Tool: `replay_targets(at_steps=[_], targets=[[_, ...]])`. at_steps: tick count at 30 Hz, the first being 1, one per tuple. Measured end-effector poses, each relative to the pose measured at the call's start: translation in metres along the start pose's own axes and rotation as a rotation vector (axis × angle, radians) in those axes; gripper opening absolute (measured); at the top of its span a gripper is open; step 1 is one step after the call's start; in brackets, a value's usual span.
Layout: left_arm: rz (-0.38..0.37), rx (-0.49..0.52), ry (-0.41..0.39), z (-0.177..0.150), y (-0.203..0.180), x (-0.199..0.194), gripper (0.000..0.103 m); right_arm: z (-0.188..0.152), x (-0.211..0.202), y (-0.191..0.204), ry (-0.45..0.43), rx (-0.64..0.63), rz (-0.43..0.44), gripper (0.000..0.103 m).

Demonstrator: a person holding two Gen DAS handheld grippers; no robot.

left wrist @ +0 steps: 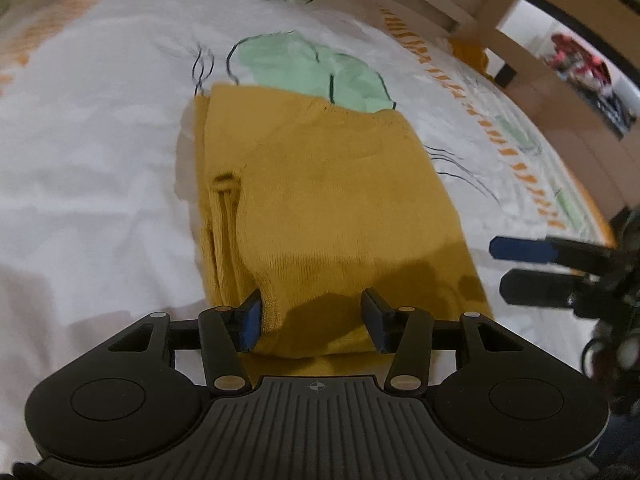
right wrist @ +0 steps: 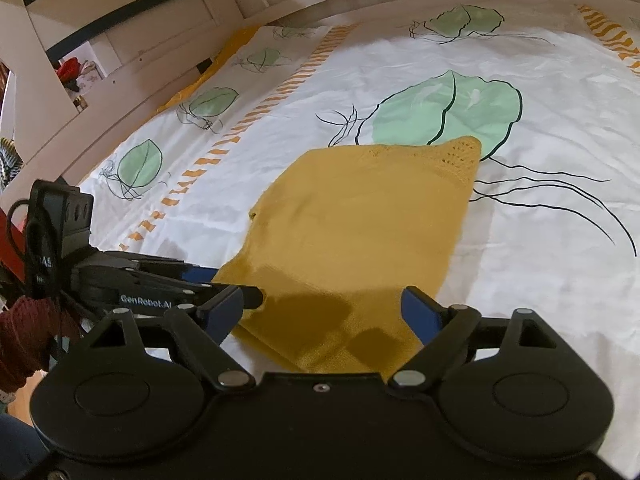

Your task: Fold small clothes

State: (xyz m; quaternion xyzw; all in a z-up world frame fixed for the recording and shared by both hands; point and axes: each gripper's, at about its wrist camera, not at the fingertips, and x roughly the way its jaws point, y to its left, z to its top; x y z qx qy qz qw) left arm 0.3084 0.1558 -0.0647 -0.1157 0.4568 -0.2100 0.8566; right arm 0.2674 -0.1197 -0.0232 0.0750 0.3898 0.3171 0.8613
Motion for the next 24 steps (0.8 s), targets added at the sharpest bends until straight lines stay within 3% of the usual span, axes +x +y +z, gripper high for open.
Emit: replay_targets(at_steps=[2,3,6,12,18,21,22,24], targets=[[-0.018,-0.006,0.000,-0.001,0.003,0.000,0.006,0.000,0.001,-0.001,0.003,0.004,0.001,0.088],[-0.026,-0.016,0.014,-0.001,0.005,0.001,0.004,0.000,0.001,-0.001,0.003,0.005,0.000,0.088],[-0.072,-0.047,0.053,-0.006,0.011,-0.001,0.004,0.000,0.000,0.000,0.004,0.002,-0.001,0.088],[-0.073,-0.047,0.099,-0.018,0.018,-0.008,0.003,0.001,0.001,-0.005,0.006,0.009,-0.007,0.088],[-0.029,-0.038,0.060,-0.009,0.013,-0.014,0.005,0.001,-0.001,-0.010,-0.008,0.018,-0.012,0.088],[-0.023,-0.050,-0.006,-0.001,0.012,-0.027,0.007,0.007,-0.005,-0.012,-0.063,-0.010,-0.029,0.087],[-0.018,-0.060,-0.027,0.000,0.013,-0.031,0.010,0.010,-0.005,-0.014,-0.078,-0.014,-0.032,0.086],[0.004,-0.093,-0.059,0.002,0.015,-0.037,0.029,0.018,-0.004,-0.019,-0.106,-0.004,-0.032,0.071]])
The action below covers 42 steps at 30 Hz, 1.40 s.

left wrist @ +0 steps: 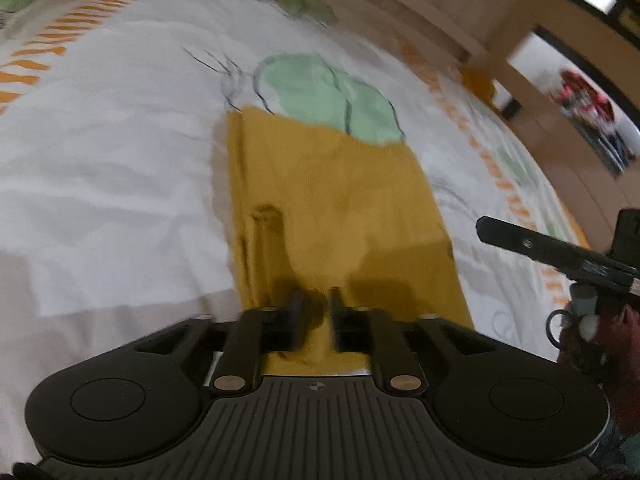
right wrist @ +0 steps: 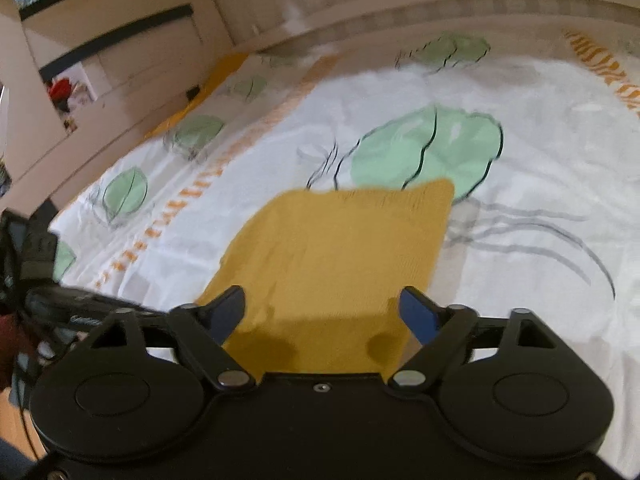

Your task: Fold small clothes

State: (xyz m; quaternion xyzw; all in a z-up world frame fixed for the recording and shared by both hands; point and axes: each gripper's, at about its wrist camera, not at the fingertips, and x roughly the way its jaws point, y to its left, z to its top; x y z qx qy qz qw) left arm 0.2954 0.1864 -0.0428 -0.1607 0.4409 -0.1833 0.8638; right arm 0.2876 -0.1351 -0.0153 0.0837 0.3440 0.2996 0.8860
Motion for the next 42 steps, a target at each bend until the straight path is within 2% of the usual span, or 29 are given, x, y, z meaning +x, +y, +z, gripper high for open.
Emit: replay_targets(at_steps=[1,2,4,7,10,12,14,15,17,20,22,24,25,26,30,34,39,40,42], targets=[[0.006,-0.012,-0.012,0.000,0.001,-0.002,0.037,0.005,0.003,-0.004,-0.011,0.013,0.003,0.060],[0.015,-0.026,-0.020,0.001,0.002,-0.003,0.037,0.009,0.007,-0.007,-0.018,0.027,0.002,0.054],[0.035,-0.049,-0.026,0.002,0.005,-0.005,0.038,0.019,0.018,-0.014,-0.038,0.048,-0.023,0.050],[0.066,-0.078,-0.040,0.006,0.010,-0.006,0.043,0.033,0.038,-0.023,-0.055,0.059,-0.069,0.050],[0.073,-0.093,-0.048,0.008,0.012,-0.006,0.044,0.043,0.064,-0.030,-0.047,0.058,-0.123,0.050],[0.071,-0.090,-0.041,0.008,0.011,-0.005,0.045,0.043,0.085,-0.033,-0.005,0.047,-0.154,0.050],[0.074,-0.079,-0.027,0.007,0.010,-0.002,0.046,0.037,0.111,-0.031,0.072,0.000,-0.199,0.050],[0.074,-0.073,-0.020,0.007,0.009,0.000,0.047,0.033,0.117,-0.028,0.071,-0.038,-0.213,0.050],[0.070,-0.066,-0.012,0.006,0.007,0.002,0.057,0.031,0.122,-0.016,0.076,-0.124,-0.248,0.051],[0.056,-0.065,-0.003,0.004,0.004,0.003,0.063,0.033,0.119,-0.011,0.089,-0.168,-0.255,0.053],[0.045,-0.063,-0.002,0.002,0.003,0.003,0.066,0.034,0.112,-0.014,0.082,-0.165,-0.238,0.057],[0.049,-0.062,0.004,0.000,0.003,0.003,0.068,0.035,0.102,-0.018,0.058,-0.142,-0.205,0.072],[0.053,-0.064,0.007,-0.001,0.004,0.004,0.068,0.036,0.095,-0.021,0.041,-0.122,-0.192,0.085],[0.057,-0.071,0.010,-0.001,0.005,0.005,0.068,0.037,0.090,-0.025,0.025,-0.101,-0.179,0.089],[0.077,-0.098,0.021,-0.003,0.011,0.006,0.068,0.039,0.074,-0.042,-0.004,0.010,-0.121,0.093],[0.095,-0.113,0.013,-0.004,0.014,0.003,0.068,0.033,0.072,-0.071,0.023,0.148,-0.053,0.096],[0.055,-0.156,0.048,-0.006,0.019,0.011,0.071,0.022,0.077,-0.097,0.043,0.290,0.060,0.096],[0.045,-0.163,0.053,-0.007,0.019,0.013,0.073,0.021,0.079,-0.100,0.045,0.312,0.080,0.096],[0.016,-0.166,0.062,-0.007,0.017,0.016,0.083,0.018,0.082,-0.105,0.043,0.340,0.112,0.098]])
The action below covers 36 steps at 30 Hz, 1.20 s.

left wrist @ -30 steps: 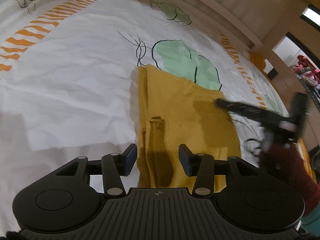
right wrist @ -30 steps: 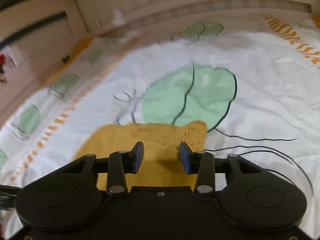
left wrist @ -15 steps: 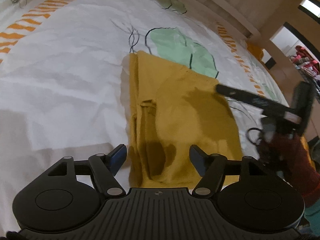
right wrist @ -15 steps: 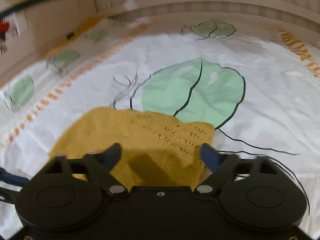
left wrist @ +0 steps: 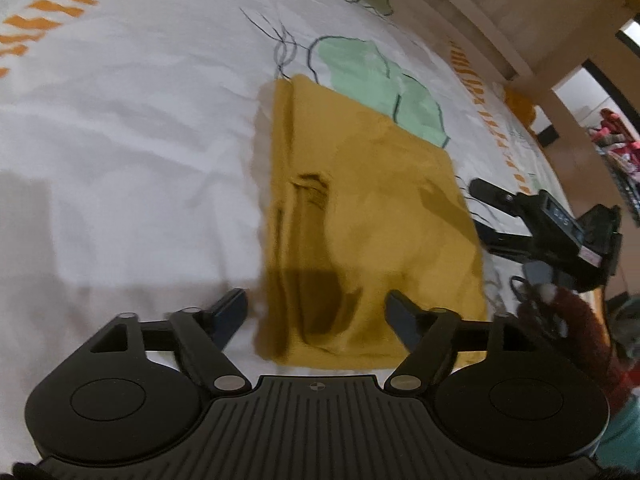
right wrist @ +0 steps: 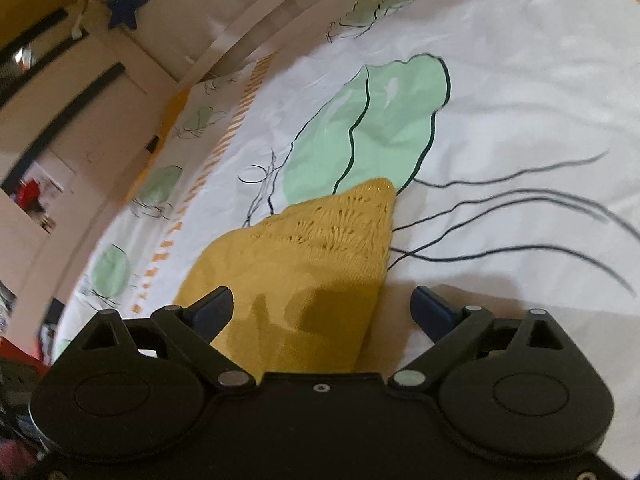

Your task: Fold small clothes

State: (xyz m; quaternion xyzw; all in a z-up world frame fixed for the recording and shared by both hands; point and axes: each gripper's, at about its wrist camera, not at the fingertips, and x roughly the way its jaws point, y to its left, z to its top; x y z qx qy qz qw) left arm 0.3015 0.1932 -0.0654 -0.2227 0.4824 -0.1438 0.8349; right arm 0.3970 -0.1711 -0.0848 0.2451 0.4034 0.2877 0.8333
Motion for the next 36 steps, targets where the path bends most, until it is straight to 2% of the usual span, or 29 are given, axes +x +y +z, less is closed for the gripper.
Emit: replay_targets(at_steps=[1,6,8,14,20,22,25,28,30,32,34,35,36], targets=[[-0.002,0.003,0.003,-0.001,-0.001,0.002,0.088,-0.001,0.001,-0.001,0.000,0.007,0.013,0.099],[0.008,0.002,0.015,-0.002,-0.002,0.014,0.096,0.001,0.007,-0.002,0.009,0.004,0.036,0.102],[0.000,0.001,0.014,-0.002,-0.004,0.016,0.102,0.002,0.009,-0.001,0.015,-0.004,0.042,0.103],[-0.003,0.031,0.011,0.000,-0.013,0.027,0.102,0.004,0.018,0.000,0.020,-0.029,0.061,0.103],[-0.036,0.029,-0.005,0.004,-0.018,0.035,0.102,0.008,0.031,0.003,0.021,-0.046,0.085,0.103],[-0.071,0.002,-0.019,0.004,-0.017,0.035,0.101,0.010,0.036,0.004,0.022,-0.054,0.090,0.103],[-0.157,-0.060,0.000,0.004,-0.016,0.039,0.090,0.013,0.043,0.006,0.018,-0.051,0.109,0.103],[-0.116,-0.013,0.007,0.002,-0.024,0.041,0.083,0.013,0.048,0.009,0.020,-0.054,0.113,0.103],[-0.090,0.018,0.009,0.000,-0.027,0.039,0.071,0.011,0.045,0.009,0.023,-0.061,0.122,0.103],[-0.079,-0.010,0.007,0.001,-0.021,0.038,0.044,0.009,0.039,0.005,0.032,-0.061,0.144,0.103],[-0.086,-0.069,0.011,0.001,-0.011,0.037,0.025,0.006,0.032,0.001,0.034,-0.060,0.160,0.102],[-0.103,-0.104,0.016,0.002,-0.005,0.038,0.019,0.004,0.029,0.000,0.031,-0.055,0.167,0.102],[-0.122,-0.137,0.019,0.002,-0.001,0.038,0.018,0.004,0.027,-0.001,0.032,-0.051,0.175,0.100]])
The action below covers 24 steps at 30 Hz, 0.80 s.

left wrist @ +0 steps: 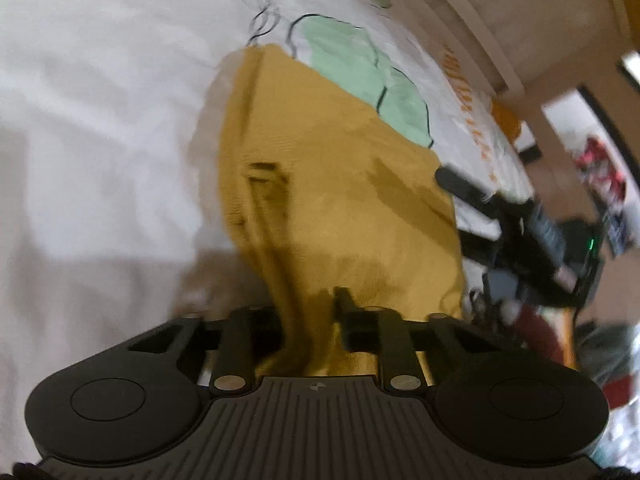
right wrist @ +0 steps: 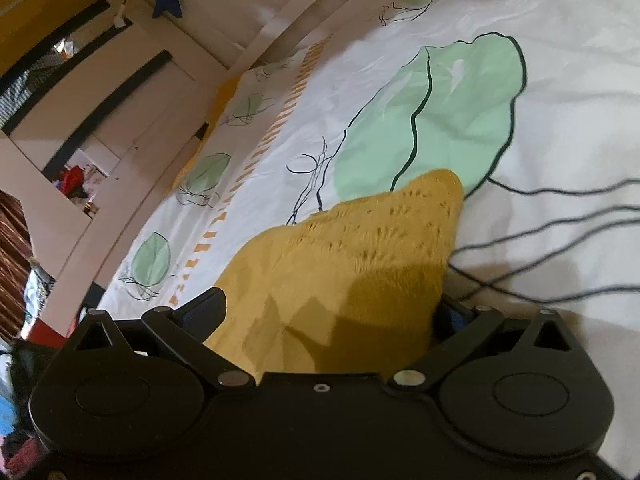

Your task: Fold small clothes

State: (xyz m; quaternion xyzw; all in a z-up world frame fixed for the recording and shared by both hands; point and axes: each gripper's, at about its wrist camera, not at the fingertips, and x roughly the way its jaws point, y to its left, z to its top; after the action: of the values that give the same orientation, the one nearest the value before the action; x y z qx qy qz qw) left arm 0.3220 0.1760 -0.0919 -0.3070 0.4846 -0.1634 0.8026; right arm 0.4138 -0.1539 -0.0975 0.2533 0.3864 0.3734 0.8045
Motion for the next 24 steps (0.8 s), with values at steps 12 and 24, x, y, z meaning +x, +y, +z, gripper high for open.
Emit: replay_targets(at_steps=[12,24], targets=[[-0.131,-0.020,0.003,-0.042,-0.035,-0.039,0.014,-0.008,-0.054,0.041,0.064,0.027,-0.123,0.039],[-0.116,-0.020,0.074,-0.133,-0.037,-0.073,0.014,-0.089,-0.134,0.087,0.137,0.040,-0.157,0.038]])
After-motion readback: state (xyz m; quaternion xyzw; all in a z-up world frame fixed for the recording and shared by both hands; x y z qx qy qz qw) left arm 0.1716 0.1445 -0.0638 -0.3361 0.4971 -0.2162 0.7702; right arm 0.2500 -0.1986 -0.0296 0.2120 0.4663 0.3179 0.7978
